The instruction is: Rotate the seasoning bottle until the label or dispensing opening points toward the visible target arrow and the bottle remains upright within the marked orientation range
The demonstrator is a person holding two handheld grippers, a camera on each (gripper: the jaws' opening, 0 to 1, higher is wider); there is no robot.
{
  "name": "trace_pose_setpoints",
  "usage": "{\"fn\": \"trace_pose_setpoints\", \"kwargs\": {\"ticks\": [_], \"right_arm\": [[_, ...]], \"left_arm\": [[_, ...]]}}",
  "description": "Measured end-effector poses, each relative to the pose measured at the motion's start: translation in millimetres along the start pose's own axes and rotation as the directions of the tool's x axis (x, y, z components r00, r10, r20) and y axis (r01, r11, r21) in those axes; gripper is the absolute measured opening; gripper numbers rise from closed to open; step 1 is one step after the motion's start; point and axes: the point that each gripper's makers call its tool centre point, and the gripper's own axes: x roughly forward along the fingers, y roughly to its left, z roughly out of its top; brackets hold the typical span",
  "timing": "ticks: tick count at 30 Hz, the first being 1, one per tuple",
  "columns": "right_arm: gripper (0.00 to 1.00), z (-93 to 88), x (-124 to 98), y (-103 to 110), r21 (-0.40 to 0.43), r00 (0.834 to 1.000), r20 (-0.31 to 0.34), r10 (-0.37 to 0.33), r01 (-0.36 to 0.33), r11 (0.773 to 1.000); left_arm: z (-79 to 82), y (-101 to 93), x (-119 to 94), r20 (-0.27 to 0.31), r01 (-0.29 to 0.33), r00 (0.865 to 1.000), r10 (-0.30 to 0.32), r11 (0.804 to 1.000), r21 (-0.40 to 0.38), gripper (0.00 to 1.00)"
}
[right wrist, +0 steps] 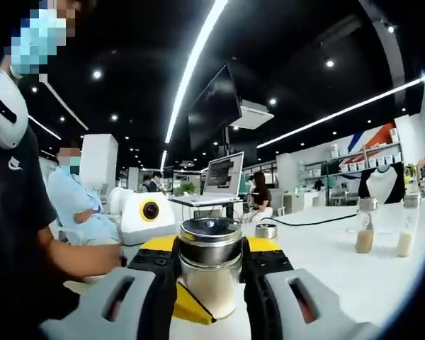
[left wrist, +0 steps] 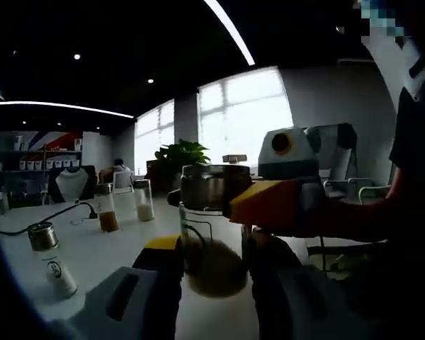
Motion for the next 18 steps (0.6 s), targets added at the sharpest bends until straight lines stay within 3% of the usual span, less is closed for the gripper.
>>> {"fn": "trace_pose_setpoints", "kwargs": {"ticks": [2,5,7,9,12,15,18], "right_arm": [[0.32,-0.5,0,1,0.022,1.000,-0.011,0.027,-0.027,0.999],[0.32,-3.7,2,-2,0.026,0.999,-0.042,0.029,-0.028,0.999],[0.32,-2.1,3,-9,-0.050,0.999,-0.036,-0.021,0.019,0.999],[0.32,-0.1,4,-11,-0.055,0.999,-0.018,-0.050,0.049,0.997],[0.32,3.5,6,-25,-0.044,0.989,0.007,-0.146,0.146,0.988],[0.32,1.8,12,-35,-0.056,0.966,0.022,-0.259,0.260,0.964],[0.33,-4.7,16,-45,-0.067,0.935,-0.001,-0.353,0.353,0.933]], "left_arm": [[-0.8,-1.8,1,0.005,0.018,1.000,-0.018,0.999,-0.039,0.38],[-3.9,1.3,3,-0.014,-0.010,1.000,0.009,0.999,-0.043,0.38],[-5.6,11.4,5,-0.045,-0.089,0.995,0.087,0.995,-0.046,0.37],[-2.9,16.1,6,-0.036,-0.126,0.992,0.124,0.991,-0.041,0.37],[-0.2,31.4,6,-0.032,-0.236,0.972,0.235,0.968,-0.081,0.37],[-3.1,45.5,7,-0.053,-0.340,0.939,0.339,0.940,-0.008,0.37],[-8.1,52.7,9,-0.075,-0.396,0.915,0.397,0.918,0.027,0.37]]}}
